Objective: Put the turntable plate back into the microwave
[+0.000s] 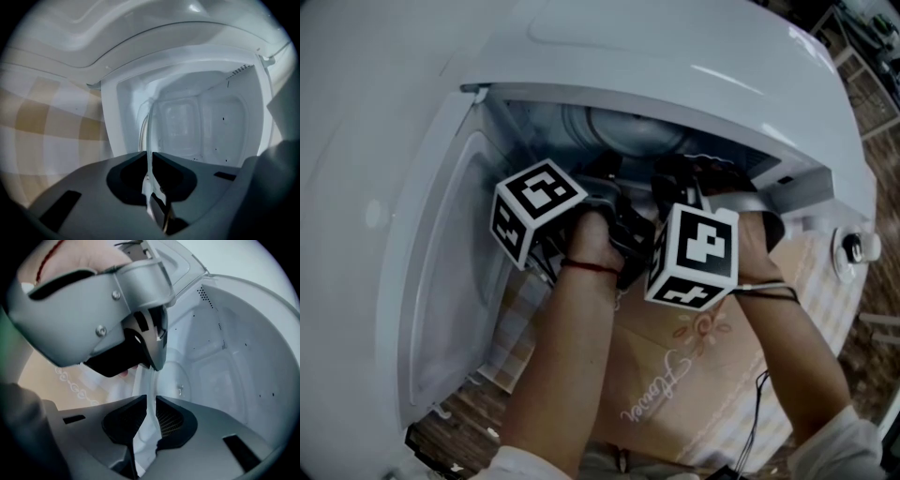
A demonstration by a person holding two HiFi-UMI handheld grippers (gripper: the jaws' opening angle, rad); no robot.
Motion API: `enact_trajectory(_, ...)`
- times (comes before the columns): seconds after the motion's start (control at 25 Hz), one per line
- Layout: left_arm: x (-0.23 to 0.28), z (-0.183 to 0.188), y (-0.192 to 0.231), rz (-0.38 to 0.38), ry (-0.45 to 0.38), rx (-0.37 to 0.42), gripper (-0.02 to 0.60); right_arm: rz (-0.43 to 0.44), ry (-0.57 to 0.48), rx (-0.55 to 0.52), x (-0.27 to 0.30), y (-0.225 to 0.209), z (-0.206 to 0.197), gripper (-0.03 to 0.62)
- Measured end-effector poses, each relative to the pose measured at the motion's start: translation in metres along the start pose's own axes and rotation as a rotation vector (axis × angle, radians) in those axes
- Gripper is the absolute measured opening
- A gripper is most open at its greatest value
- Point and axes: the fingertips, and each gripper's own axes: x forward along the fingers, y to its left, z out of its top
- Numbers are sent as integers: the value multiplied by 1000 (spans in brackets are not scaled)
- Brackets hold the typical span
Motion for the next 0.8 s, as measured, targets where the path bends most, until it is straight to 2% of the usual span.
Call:
enact_trajectory(0.16, 0, -1, -1, -12, -8, -15, 29, -25, -58, 73, -11, -6, 4, 66)
enact_trajectory(0.32, -1, -2, 0, -21, -3, -35, 29, -31, -23, 8, -8, 0, 0, 67)
enact_trajectory(0.8, 0, -5, -1, -28, 11, -38, 29, -42, 18, -51, -1, -3, -3, 54)
